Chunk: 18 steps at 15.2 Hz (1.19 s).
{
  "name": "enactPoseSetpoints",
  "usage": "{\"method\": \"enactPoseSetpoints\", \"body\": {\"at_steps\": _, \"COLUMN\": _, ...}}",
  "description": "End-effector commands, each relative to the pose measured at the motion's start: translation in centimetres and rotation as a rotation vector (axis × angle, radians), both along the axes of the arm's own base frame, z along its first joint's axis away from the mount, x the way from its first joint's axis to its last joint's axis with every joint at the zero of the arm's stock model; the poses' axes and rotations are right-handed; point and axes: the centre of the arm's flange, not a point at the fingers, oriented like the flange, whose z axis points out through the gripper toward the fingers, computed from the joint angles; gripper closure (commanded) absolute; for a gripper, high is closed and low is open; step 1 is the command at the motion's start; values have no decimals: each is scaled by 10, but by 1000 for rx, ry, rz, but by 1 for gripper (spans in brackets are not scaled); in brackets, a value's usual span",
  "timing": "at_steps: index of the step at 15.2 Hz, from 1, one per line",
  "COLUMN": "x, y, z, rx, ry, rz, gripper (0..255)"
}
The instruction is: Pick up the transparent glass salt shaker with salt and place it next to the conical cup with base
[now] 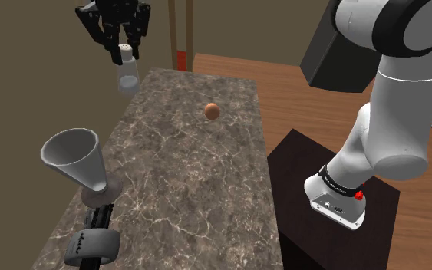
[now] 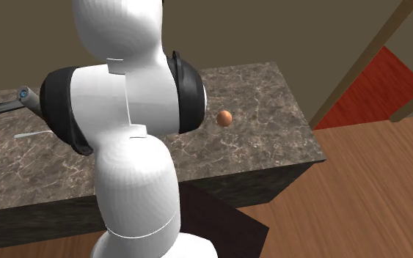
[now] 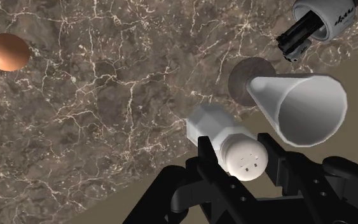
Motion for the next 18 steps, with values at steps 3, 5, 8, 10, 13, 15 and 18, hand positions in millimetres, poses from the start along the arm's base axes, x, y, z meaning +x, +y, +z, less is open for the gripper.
{"method": "enactPoseSetpoints", "body": {"at_steps": 3, "x": 9, "y": 27, "z": -10, "rx": 0, "ry": 1, "rz": -3, "gripper": 255}}
{"method": "enactPoseSetpoints", "body": {"at_steps": 5, "x": 9, "y": 27, "z": -20, "rx": 0, "ry": 1, "rz": -3, "gripper": 255}}
{"method": "enactPoseSetpoints", "body": {"at_steps": 8, "x": 9, "y": 27, "z": -36, "rx": 0, "ry": 1, "rz": -3, "gripper": 255}}
{"method": "enactPoseSetpoints", "body": {"at_steps": 10, "x": 9, "y": 27, "z": -46, "rx": 0, "ry": 1, "rz": -3, "gripper": 255}}
{"method": "enactPoseSetpoints", "body": {"at_steps": 13, "x": 9, "y": 27, "z": -62, "rx": 0, "ry": 1, "rz": -3, "gripper": 255}}
{"method": "enactPoseSetpoints", "body": {"at_steps": 15, "x": 9, "y": 27, "z": -73, "rx": 0, "ry": 1, "rz": -3, "gripper": 255}}
{"method": "enactPoseSetpoints", "body": {"at_steps": 18, "x": 9, "y": 27, "z": -89, "rx": 0, "ry": 1, "rz": -3, "gripper": 255}}
